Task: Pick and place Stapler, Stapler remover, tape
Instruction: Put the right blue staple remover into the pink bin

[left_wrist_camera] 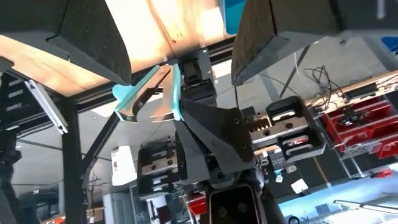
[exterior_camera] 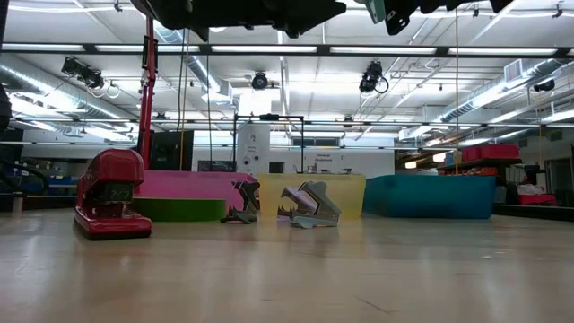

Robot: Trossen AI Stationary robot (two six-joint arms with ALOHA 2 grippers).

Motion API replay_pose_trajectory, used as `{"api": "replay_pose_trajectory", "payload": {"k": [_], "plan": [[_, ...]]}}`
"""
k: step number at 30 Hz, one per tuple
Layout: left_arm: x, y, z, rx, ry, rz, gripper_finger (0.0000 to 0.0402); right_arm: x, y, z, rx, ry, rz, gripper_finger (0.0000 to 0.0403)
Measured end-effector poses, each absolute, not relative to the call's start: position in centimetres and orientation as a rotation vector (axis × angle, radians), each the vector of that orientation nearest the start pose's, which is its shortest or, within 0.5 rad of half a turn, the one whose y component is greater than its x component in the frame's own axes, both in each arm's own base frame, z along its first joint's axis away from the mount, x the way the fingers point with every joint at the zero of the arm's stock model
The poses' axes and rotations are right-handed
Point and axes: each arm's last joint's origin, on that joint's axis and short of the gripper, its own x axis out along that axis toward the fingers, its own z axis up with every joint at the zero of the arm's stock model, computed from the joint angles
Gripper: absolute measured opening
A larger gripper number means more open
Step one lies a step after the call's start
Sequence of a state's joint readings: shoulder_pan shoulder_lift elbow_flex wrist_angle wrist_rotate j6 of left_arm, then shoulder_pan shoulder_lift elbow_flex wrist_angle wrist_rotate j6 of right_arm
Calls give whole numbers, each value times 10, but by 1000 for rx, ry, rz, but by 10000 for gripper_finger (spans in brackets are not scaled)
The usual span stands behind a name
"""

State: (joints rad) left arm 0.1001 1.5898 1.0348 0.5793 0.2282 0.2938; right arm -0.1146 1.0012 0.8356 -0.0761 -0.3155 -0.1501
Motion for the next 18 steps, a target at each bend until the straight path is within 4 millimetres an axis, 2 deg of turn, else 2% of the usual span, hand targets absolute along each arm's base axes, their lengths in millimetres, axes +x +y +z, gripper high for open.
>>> {"api": "replay_pose_trajectory", "payload": {"k": [11, 18], "plan": [[369, 37, 277, 301, -25, -69, 281, 221, -16, 322, -91, 220, 215, 2], [370, 35, 282, 310, -105, -126, 281, 221, -16, 322, -87, 221, 212, 2]]}}
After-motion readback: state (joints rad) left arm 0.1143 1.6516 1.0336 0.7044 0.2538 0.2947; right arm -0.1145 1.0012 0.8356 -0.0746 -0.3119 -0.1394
